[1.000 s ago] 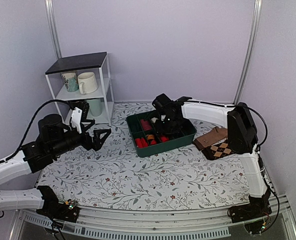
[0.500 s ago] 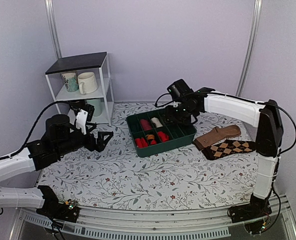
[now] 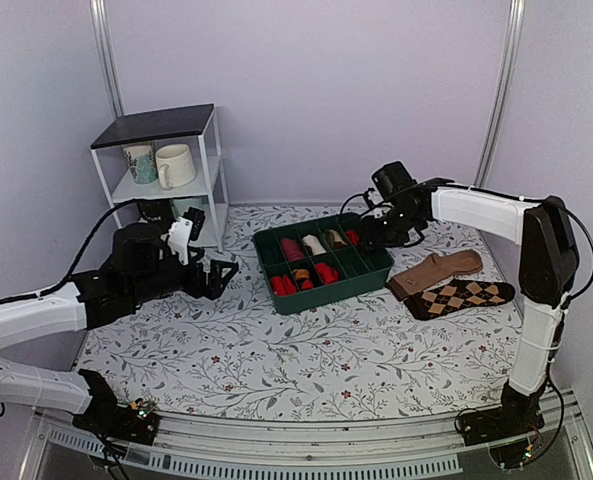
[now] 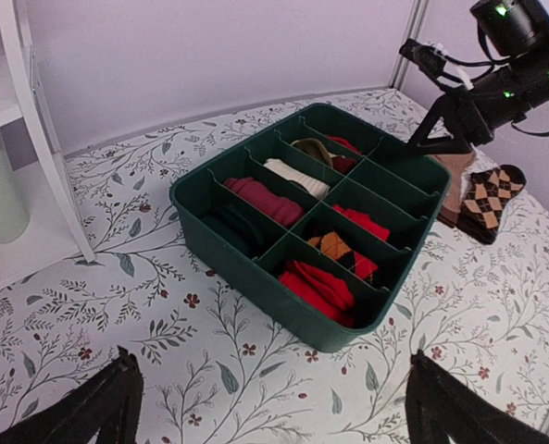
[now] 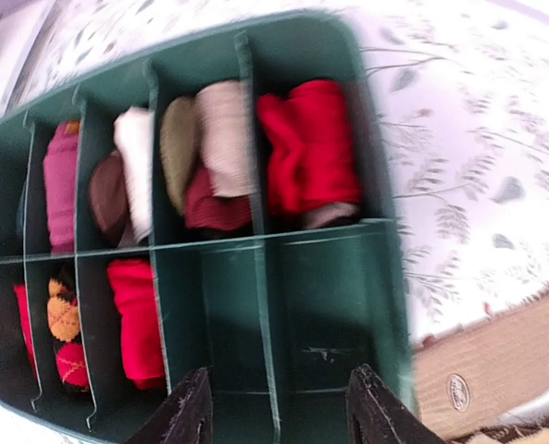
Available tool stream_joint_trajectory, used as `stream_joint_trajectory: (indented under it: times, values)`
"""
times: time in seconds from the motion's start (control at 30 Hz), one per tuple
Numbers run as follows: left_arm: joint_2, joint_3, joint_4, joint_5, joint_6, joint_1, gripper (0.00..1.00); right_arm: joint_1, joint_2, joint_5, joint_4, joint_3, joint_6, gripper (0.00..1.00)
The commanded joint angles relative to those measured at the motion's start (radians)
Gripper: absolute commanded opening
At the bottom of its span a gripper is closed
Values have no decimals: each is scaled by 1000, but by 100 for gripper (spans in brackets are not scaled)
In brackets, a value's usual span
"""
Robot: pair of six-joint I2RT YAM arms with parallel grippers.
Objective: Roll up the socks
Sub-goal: Move the storage box to the center of the board.
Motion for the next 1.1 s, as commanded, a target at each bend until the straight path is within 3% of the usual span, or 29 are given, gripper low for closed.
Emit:
stream_joint_trajectory:
  times: [0.0, 0.27, 0.37, 0.43, 0.77, 1.07]
  values:
    - [39, 27, 37, -4, -28, 13, 100, 15, 64, -70, 28, 24, -136, 46]
    - [86, 26, 63, 20, -8, 13, 100, 15, -18, 129, 168, -62, -214, 47]
    - [85, 13, 99, 24, 12, 13, 99, 15, -15, 179, 231, -54, -264, 59]
    - [85, 10, 110, 26, 24, 13, 99, 4, 32, 181, 231, -1, -306, 61]
    - [74, -5, 112, 2, 53, 13, 100, -113, 266, 29, 147, 290, -333, 60]
    - [67, -4, 102, -18, 68, 14, 99, -163, 346, -171, 157, 320, -351, 58]
